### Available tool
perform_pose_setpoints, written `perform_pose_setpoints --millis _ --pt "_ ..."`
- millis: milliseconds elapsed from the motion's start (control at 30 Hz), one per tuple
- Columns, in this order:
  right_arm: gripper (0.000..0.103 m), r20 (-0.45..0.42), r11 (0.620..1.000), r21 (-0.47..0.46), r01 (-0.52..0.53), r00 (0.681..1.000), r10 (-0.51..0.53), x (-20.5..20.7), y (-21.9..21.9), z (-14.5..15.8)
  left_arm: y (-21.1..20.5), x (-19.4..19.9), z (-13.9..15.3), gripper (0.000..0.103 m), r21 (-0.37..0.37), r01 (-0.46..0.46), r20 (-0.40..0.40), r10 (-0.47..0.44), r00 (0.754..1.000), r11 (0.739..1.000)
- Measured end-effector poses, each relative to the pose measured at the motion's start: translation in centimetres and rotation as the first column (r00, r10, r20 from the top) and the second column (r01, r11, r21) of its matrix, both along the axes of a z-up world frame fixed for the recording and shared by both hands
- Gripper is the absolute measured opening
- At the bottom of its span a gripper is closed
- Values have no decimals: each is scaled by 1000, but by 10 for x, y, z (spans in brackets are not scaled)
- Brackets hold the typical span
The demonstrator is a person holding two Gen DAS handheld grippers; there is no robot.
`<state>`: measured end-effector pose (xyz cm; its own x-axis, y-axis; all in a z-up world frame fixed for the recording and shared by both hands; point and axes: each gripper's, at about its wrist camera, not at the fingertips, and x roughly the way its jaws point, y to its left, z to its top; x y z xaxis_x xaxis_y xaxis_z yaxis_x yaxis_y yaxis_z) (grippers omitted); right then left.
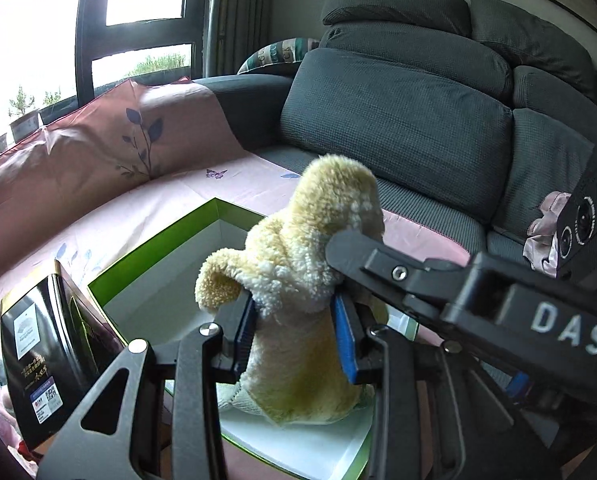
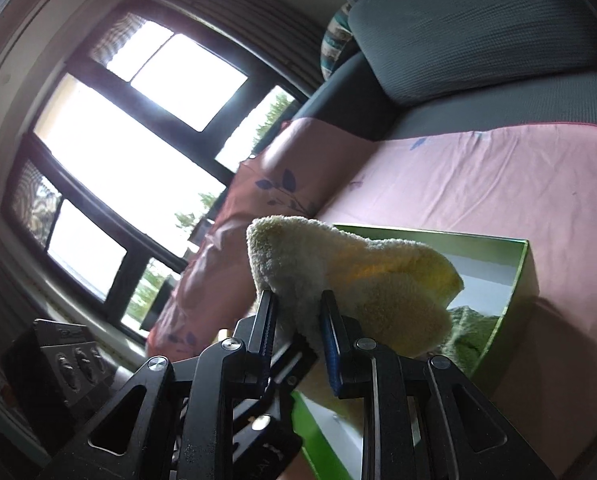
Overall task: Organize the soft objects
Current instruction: 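Carry the towel with the right gripper over the green-rimmed box, then lower the towel into the box and open the right gripper, then move the right gripper back to the blue Tempo tissue pack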
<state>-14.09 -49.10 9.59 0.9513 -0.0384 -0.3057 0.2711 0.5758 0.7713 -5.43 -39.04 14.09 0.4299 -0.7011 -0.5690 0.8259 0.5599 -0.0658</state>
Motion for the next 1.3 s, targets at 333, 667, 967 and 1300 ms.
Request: perform_pose_setpoints --millis 333,667,967,1300 --pt "25 -4 996 67 58 998 -58 -13 -11 -5 20 -1 13 61 -56 -1 -36 -1 999 998" --pt "64 13 999 -5 48 999 -48 -18 12 22 86 -14 51 82 -156 -63 -34 59 998 986" --pt "83 -34 985 -153 -77 997 72 9 66 51 178 -14 49 86 -129 -273 -18 273 962 953" --pt "86 -89 919 -255 -302 953 288 40 138 65 284 -4 27 87 -110 -508 -137 494 859 854"
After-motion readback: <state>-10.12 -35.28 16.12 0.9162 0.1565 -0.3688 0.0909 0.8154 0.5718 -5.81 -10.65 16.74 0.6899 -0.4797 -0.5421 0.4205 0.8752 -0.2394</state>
